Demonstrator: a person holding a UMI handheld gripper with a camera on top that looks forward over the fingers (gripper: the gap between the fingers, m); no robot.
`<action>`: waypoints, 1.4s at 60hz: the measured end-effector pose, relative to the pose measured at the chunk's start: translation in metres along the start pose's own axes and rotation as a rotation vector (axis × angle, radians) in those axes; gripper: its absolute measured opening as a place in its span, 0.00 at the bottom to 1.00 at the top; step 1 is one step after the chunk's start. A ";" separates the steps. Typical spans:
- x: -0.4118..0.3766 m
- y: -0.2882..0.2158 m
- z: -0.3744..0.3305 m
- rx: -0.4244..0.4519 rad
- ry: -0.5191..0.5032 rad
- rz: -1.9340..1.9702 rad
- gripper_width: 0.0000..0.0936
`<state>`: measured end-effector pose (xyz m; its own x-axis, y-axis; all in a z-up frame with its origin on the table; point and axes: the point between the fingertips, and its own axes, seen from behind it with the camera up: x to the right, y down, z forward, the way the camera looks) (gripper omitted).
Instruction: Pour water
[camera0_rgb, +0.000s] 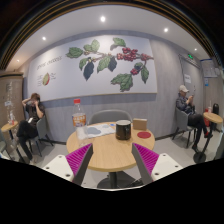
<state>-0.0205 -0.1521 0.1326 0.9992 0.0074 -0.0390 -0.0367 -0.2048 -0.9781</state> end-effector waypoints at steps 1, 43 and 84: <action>-0.001 0.000 0.000 0.001 -0.002 -0.002 0.89; -0.156 -0.044 0.168 0.071 -0.168 -0.089 0.89; -0.137 -0.060 0.252 0.151 -0.035 0.009 0.41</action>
<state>-0.1590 0.1059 0.1452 0.9978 0.0412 -0.0525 -0.0502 -0.0552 -0.9972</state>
